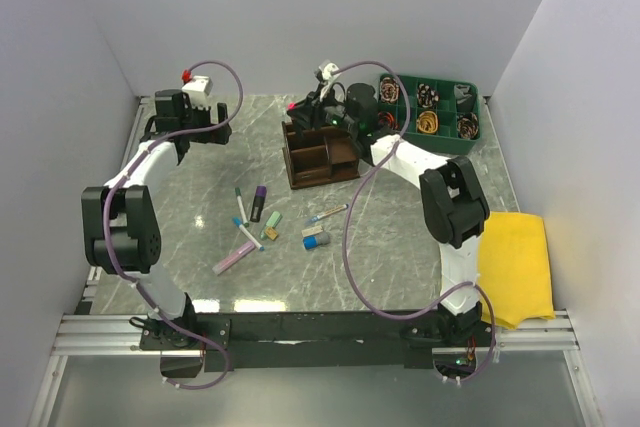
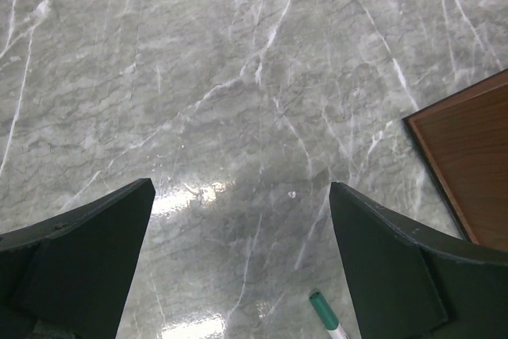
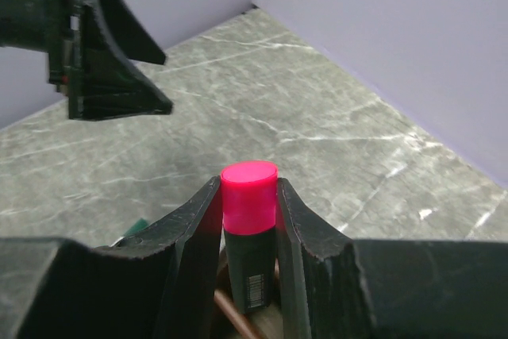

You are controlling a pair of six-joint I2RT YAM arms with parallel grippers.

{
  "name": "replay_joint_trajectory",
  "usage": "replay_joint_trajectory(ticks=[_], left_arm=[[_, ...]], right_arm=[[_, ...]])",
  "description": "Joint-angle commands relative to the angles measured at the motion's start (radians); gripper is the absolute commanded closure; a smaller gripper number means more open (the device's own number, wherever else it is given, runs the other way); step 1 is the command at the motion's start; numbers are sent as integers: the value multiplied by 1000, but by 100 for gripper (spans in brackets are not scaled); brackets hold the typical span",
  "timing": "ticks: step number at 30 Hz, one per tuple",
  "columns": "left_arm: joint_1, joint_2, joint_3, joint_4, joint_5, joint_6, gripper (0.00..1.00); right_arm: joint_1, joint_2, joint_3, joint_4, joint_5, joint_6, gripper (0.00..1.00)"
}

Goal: Sort the stationery into containers
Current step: Place the pen in the storage box.

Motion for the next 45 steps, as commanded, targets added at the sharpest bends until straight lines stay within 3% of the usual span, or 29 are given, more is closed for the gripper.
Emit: replay_joint_trajectory(ticks=[1, 17, 26, 33, 35, 36, 39, 40, 45], left_arm=[[-5, -1, 30, 33, -24, 21, 1], [-5, -34, -25, 45, -45, 16, 0], [-5, -63, -74, 59, -45, -1, 1], [-5, -77, -80, 57, -42, 10, 1], [-5, -83, -83, 59, -33, 12, 1], [-6, -92, -89, 59, -19, 21, 1], [-11, -115, -109, 59, -30, 24, 1], [-11, -120, -114, 57, -33, 22, 1], [-15, -159, -152, 54, -39, 22, 0]], right_arm=[[11, 22, -30, 93, 95, -15, 100], [50, -11, -165, 168, 223, -67, 100], [69, -55, -291, 338, 463, -69, 100], [88, -70, -303, 283, 545, -69, 99], [91, -86, -312, 271, 554, -67, 89], [89, -92, -318, 263, 556, -69, 77], [93, -115, -329, 230, 563, -69, 72], [91, -122, -332, 211, 563, -67, 63], [93, -168, -363, 194, 545, -69, 50]])
